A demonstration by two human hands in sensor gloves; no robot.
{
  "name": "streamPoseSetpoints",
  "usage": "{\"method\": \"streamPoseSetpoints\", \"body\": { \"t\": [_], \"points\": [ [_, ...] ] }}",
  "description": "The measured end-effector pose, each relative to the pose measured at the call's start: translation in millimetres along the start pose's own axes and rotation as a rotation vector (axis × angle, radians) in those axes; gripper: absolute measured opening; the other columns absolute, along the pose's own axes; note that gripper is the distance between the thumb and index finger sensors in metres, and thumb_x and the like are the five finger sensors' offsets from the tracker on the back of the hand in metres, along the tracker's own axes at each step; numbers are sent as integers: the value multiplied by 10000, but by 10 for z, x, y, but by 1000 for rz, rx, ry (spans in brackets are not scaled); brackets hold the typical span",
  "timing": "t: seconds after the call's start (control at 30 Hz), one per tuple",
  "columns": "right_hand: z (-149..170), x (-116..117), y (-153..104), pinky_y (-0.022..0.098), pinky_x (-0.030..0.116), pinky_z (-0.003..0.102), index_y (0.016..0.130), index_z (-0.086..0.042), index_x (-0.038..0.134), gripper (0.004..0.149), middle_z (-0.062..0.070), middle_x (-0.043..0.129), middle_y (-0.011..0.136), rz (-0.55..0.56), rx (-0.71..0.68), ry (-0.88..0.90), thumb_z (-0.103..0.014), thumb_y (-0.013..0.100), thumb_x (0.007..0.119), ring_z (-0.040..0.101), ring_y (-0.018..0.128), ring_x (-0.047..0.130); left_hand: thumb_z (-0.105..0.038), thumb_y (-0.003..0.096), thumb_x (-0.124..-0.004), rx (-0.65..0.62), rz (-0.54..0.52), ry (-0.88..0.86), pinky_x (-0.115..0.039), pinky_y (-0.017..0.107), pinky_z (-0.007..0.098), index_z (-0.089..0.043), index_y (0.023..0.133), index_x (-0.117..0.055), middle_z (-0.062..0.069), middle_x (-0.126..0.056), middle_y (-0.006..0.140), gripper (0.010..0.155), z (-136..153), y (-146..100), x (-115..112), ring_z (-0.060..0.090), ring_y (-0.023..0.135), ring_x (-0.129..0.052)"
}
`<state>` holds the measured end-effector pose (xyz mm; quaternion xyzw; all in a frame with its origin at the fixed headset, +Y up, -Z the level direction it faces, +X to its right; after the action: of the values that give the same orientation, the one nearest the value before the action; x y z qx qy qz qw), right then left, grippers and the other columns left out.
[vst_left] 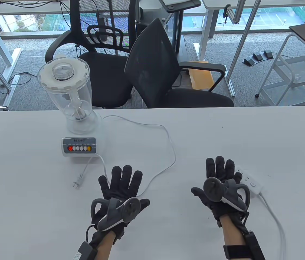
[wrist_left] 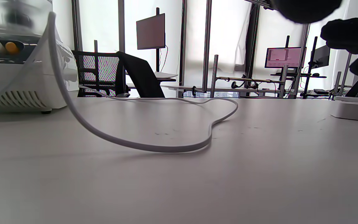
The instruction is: Plug the blender into the power strip
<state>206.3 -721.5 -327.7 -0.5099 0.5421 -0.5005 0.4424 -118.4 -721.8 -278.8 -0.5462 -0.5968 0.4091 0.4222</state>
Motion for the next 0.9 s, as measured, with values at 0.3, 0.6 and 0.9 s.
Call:
{"method": "streamPoseSetpoints", "body": {
  "t": [0.3,0.6,0.9],
  "points": [
    [717,12,85,578,320,875,1105,-11,31,1128,365,48,1113,-43,174,25,-576,463,768,720,955,89,-713,446,-594,13,-3,-26,-211,699,832,-308,1121,-47,146,-134,1261,959,48,-5,6,524,1165,-176],
    [1189,236,32,589,402,846,1131,0,154,1089,325,181,1150,-132,299,19,-562,450,791,700,990,215,-713,446,-594,9,-5,-30,-211,700,831,-307,1121,-51,148,-137,1261,956,50,-10,14,524,1164,-177],
    [1339,344,101,594,544,759,1134,13,341,961,307,361,1150,-227,338,-30,-477,457,815,641,997,415,-714,446,-593,11,-3,-31,-212,700,831,-309,1122,-51,150,-139,1261,956,61,-18,27,523,1165,-177]
  ]
}}
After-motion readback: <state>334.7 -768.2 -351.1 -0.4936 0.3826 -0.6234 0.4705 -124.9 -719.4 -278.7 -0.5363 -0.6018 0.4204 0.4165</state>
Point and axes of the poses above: the tracker on the back of each hand, its own z axis roughly to the little-finger side, its own y axis roughly from the wrist to the fingertips, x = y × z, the point moved 3 cm from there along y, roughly from the wrist to the fingertips
